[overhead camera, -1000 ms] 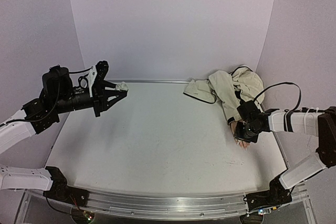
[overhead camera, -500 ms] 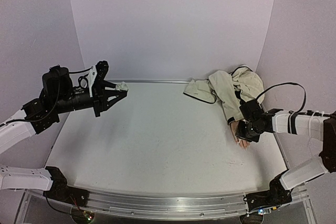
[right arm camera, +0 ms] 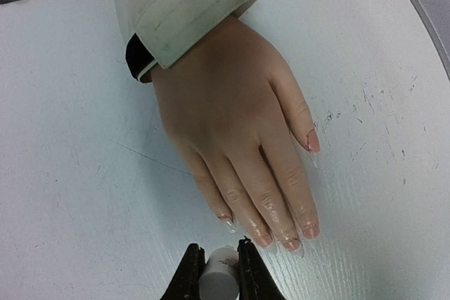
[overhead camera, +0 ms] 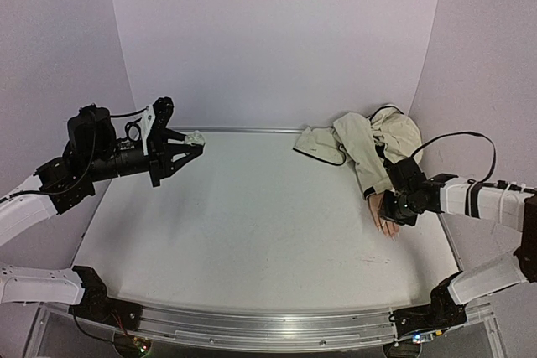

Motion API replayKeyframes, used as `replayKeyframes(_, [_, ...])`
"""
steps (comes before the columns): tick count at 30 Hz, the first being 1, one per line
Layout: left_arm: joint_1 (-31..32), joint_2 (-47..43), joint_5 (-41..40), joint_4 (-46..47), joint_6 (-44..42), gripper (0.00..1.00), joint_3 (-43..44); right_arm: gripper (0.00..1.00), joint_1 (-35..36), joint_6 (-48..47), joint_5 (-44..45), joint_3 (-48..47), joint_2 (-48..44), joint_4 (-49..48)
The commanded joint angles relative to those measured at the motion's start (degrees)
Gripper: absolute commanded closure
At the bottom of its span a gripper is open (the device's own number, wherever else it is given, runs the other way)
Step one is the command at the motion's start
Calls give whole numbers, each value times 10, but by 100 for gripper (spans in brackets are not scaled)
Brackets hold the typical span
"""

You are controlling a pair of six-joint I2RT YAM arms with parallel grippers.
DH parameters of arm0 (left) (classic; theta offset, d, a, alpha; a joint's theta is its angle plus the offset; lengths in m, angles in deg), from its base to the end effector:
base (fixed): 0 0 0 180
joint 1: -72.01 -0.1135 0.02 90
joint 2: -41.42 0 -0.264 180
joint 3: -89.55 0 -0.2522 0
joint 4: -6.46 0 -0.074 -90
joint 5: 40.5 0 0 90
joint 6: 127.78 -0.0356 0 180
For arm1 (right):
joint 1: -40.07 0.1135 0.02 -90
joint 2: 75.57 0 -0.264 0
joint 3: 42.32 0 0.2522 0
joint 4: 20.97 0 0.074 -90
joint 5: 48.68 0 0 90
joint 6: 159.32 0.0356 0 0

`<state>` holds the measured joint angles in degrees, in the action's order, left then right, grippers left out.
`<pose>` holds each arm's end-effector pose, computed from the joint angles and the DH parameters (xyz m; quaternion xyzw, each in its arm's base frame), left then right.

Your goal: Paint the nails

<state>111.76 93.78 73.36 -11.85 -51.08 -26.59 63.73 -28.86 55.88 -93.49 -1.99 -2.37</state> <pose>0.1536 -0.1465 0.3602 0.4496 0.5934 -0.2991 0.5969 0.2421 0.0963 0.1994 0.1838 0.8853 0.1206 0.4098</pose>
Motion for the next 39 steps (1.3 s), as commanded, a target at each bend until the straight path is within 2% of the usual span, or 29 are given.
replayKeyframes(1, [-2, -11, 4, 9, -1, 100, 4, 100, -2, -15, 9, -9, 17, 7])
replayKeyframes(6, [-2, -13, 5, 9, -1, 100, 4, 100, -3, -24, 7, -21, 49, 1])
replayKeyframes(39, [-2, -12, 1, 8, -4, 100, 3, 100, -2, -16, 27, -31, 77, -1])
